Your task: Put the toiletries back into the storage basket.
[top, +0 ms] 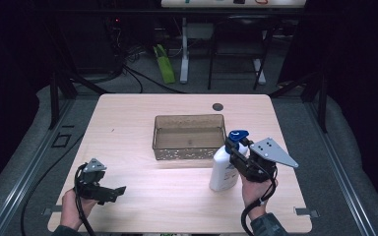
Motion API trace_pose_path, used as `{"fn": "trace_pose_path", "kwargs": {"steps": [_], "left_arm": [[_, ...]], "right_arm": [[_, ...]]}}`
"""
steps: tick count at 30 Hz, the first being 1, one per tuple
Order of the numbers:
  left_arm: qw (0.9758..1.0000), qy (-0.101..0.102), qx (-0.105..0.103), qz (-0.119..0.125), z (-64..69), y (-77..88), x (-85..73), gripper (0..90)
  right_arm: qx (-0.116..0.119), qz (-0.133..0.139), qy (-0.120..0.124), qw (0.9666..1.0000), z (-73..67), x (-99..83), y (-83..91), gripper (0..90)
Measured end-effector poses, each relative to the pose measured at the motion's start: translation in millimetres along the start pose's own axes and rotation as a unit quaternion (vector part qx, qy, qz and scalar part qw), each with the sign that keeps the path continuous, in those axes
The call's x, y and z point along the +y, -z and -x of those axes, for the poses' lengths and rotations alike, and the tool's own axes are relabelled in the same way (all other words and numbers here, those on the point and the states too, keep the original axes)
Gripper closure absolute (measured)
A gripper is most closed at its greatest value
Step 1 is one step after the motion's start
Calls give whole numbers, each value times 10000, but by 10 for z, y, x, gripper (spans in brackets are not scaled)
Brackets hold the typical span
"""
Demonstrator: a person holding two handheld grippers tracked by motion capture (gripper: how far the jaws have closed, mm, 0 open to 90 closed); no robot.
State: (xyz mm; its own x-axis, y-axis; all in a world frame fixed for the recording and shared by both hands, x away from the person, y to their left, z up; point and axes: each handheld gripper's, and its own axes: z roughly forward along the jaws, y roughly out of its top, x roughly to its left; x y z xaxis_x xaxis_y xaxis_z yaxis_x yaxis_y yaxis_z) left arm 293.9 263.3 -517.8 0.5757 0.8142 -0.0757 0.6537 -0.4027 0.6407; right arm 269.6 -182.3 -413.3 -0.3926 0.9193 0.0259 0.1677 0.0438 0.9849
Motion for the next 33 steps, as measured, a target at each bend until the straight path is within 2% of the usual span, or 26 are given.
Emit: {"fn": "trace_pose_path", "kwargs": {"steps": [4, 6, 9, 18, 33], "left_arm": [[10000, 45, -12, 22, 2, -3, -9, 0], [10000, 44, -17, 26, 1, -3, -9, 0], [10000, 37, -20, 24, -1, 2, -6, 0], [10000, 43, -24, 11, -4, -6, -1, 0], [10000, 50, -36, 7, -21, -10, -2, 0]], "right_arm": [[-82, 117, -95, 9999, -20, -28, 1, 595], [-107, 109, -57, 9999, -28, -23, 2, 595], [-87, 85, -134, 9998, 5, -14, 5, 595], [-70, 53, -171, 9998, 66, 5, 7, 593], [22, 159, -63, 9999, 81, 230, 8, 593]]}}
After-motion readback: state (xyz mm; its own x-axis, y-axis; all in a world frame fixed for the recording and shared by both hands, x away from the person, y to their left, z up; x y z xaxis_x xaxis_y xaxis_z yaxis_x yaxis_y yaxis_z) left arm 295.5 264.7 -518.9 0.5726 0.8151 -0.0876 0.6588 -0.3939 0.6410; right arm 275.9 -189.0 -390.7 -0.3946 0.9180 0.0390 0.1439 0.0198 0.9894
